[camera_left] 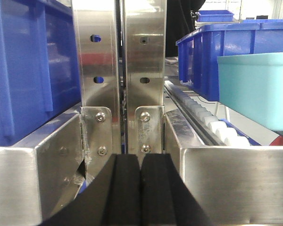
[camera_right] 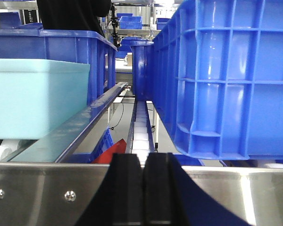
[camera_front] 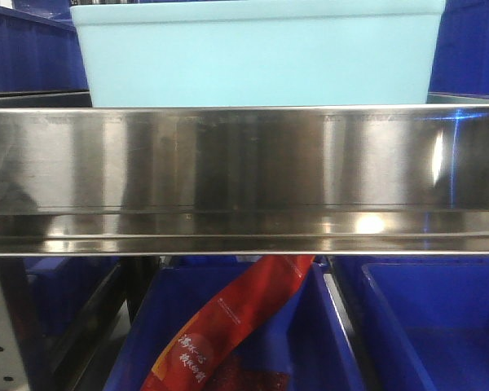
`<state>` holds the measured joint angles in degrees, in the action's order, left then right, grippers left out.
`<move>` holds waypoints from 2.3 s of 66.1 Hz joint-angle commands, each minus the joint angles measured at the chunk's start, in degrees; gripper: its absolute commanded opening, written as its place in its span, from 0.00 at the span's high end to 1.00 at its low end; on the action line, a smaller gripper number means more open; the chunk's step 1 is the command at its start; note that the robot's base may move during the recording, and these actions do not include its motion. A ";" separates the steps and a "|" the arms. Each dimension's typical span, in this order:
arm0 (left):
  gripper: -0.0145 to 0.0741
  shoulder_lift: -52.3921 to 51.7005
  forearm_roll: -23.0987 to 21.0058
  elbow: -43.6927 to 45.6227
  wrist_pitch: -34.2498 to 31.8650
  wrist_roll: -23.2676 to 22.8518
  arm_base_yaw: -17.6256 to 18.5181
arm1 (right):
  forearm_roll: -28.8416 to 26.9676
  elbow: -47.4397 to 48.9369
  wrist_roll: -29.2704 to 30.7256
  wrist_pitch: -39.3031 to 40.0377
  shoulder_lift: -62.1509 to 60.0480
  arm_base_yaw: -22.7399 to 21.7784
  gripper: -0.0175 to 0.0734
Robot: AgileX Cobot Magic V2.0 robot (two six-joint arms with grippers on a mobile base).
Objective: Fetch blue bin and place on conveyor start
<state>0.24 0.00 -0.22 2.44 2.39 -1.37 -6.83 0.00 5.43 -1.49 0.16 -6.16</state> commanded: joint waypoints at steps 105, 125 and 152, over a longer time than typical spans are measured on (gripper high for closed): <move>0.27 26.47 0.00 36.58 20.66 2.69 1.95 | -0.03 39.77 -0.46 -21.27 27.45 0.17 0.19; 0.27 43.30 -1.77 49.79 29.85 9.45 23.57 | -0.12 49.87 0.42 -24.40 41.12 8.46 0.24; 0.28 74.89 5.34 84.49 44.70 -10.78 29.04 | 0.29 79.03 -2.49 -46.12 66.99 14.34 0.24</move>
<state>70.27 1.64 77.16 41.62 -4.12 27.94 -7.10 73.13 3.21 -43.45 63.34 8.16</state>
